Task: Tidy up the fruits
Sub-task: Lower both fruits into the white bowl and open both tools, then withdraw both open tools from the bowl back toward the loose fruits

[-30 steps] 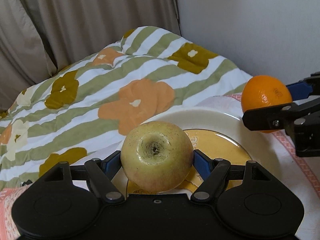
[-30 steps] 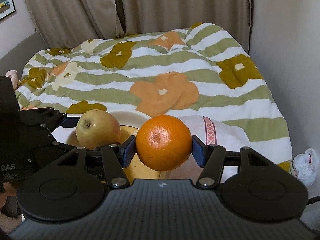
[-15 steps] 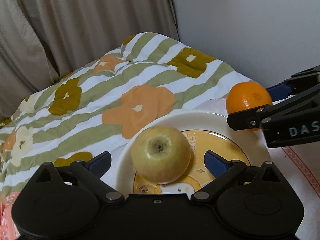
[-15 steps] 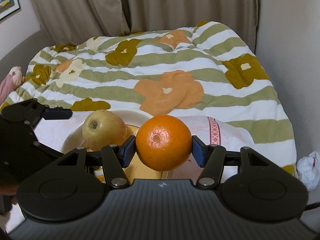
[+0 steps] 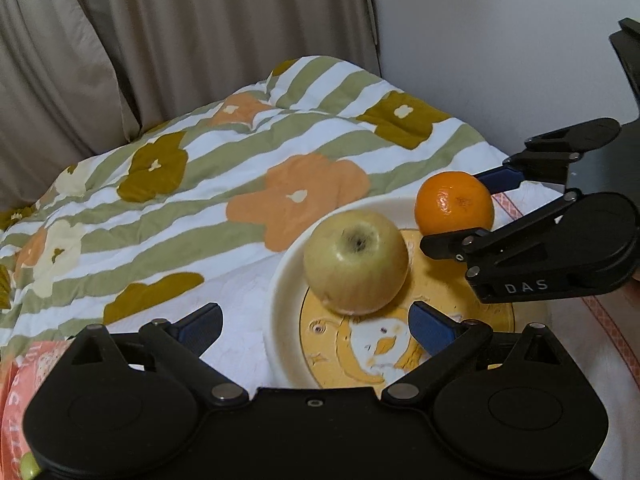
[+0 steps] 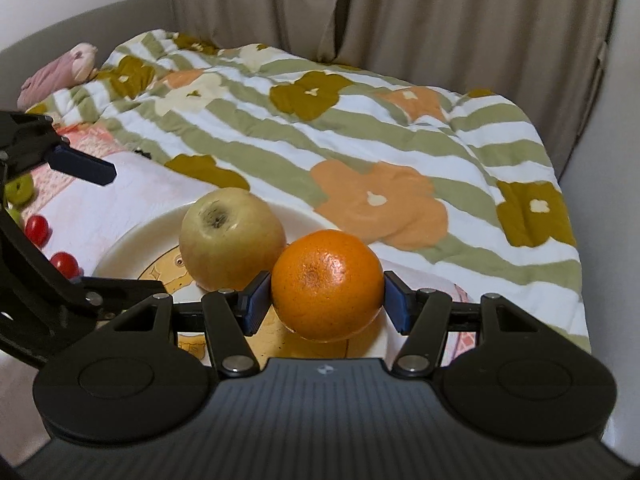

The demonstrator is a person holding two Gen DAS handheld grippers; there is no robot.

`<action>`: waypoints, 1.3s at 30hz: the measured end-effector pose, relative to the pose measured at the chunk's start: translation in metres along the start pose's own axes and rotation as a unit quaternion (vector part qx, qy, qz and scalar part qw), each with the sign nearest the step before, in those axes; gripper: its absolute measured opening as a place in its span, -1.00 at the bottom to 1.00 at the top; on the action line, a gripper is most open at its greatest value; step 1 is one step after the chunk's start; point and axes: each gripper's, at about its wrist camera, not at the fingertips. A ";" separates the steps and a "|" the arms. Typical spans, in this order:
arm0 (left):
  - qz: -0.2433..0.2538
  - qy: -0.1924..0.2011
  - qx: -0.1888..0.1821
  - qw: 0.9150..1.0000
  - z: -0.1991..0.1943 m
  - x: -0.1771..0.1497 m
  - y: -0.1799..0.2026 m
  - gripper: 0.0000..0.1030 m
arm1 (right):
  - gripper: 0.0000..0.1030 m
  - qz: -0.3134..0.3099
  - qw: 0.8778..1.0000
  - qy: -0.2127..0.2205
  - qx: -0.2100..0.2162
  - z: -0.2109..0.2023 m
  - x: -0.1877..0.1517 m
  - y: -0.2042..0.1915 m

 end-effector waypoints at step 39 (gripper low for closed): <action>-0.049 0.094 0.057 0.993 -0.130 -0.024 -0.012 1.00 | 1.00 0.064 0.996 0.037 -0.040 -0.122 0.025 -0.021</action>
Point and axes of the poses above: each gripper's, at about its wrist camera, not at the fingertips, and z roughly the way its jaws point, y to its right, x to its top, and after that the axes turned 7 degrees about -x, right-handed
